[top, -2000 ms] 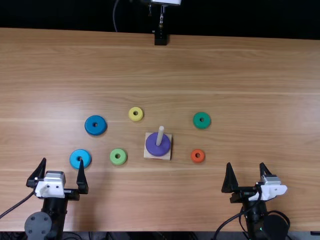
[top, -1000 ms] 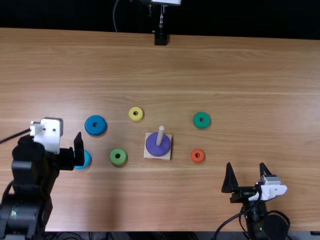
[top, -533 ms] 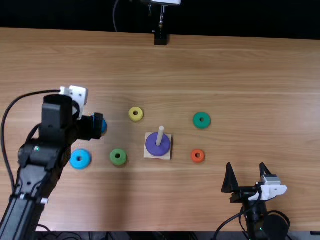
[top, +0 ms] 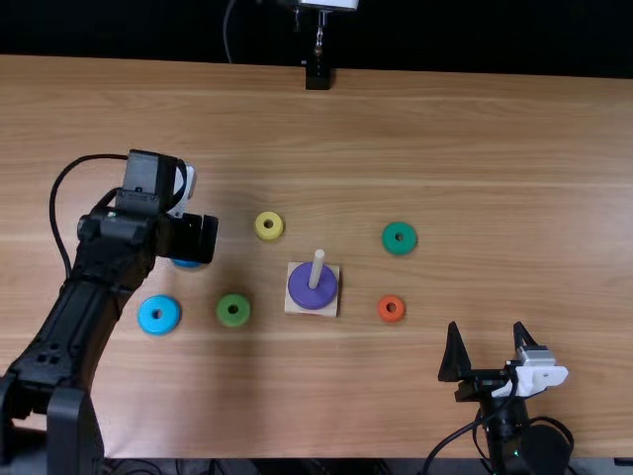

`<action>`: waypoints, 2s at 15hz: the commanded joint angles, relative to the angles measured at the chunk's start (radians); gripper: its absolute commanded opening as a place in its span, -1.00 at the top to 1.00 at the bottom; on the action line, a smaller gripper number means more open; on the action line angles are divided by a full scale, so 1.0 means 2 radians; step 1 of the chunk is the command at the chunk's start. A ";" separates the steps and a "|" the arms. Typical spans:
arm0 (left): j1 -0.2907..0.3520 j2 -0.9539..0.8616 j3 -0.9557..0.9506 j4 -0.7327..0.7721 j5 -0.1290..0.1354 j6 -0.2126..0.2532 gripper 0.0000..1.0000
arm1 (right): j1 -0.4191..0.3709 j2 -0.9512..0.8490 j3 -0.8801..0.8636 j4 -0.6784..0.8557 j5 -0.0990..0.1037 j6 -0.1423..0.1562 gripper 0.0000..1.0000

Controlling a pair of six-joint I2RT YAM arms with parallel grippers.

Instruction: Build the Hanoi tower: stack the rings onto the peg from bottom to top in this color order: purple, dark blue, light blue, dark green, light green, yellow, orange.

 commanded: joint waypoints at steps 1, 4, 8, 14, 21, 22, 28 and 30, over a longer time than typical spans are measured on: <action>-0.005 0.028 0.034 -0.011 -0.004 0.003 -1.00 | -0.004 -0.006 -0.004 -0.008 -0.001 -0.001 -1.00; -0.008 0.053 0.037 -0.024 -0.003 0.003 -1.00 | -0.004 -0.006 -0.004 -0.008 -0.001 -0.001 -1.00; -0.011 0.073 0.037 -0.025 -0.003 0.029 -1.00 | -0.004 -0.006 -0.004 -0.009 -0.001 -0.001 -1.00; -0.014 0.105 0.037 -0.023 -0.004 0.050 -1.00 | -0.004 -0.006 -0.004 -0.009 -0.001 -0.001 -1.00; -0.019 0.133 0.037 -0.019 -0.003 0.051 -1.00 | -0.004 -0.006 -0.004 -0.009 -0.001 -0.001 -1.00; -0.020 0.134 0.037 -0.018 -0.003 0.052 -1.00 | -0.004 -0.006 -0.004 -0.009 -0.001 -0.001 -1.00; -0.020 0.137 0.037 -0.017 -0.003 0.052 0.01 | -0.004 -0.006 -0.004 -0.009 -0.001 -0.001 -1.00; -0.020 0.137 0.037 -0.017 -0.003 0.052 0.83 | -0.004 -0.006 -0.004 -0.008 -0.001 -0.001 -1.00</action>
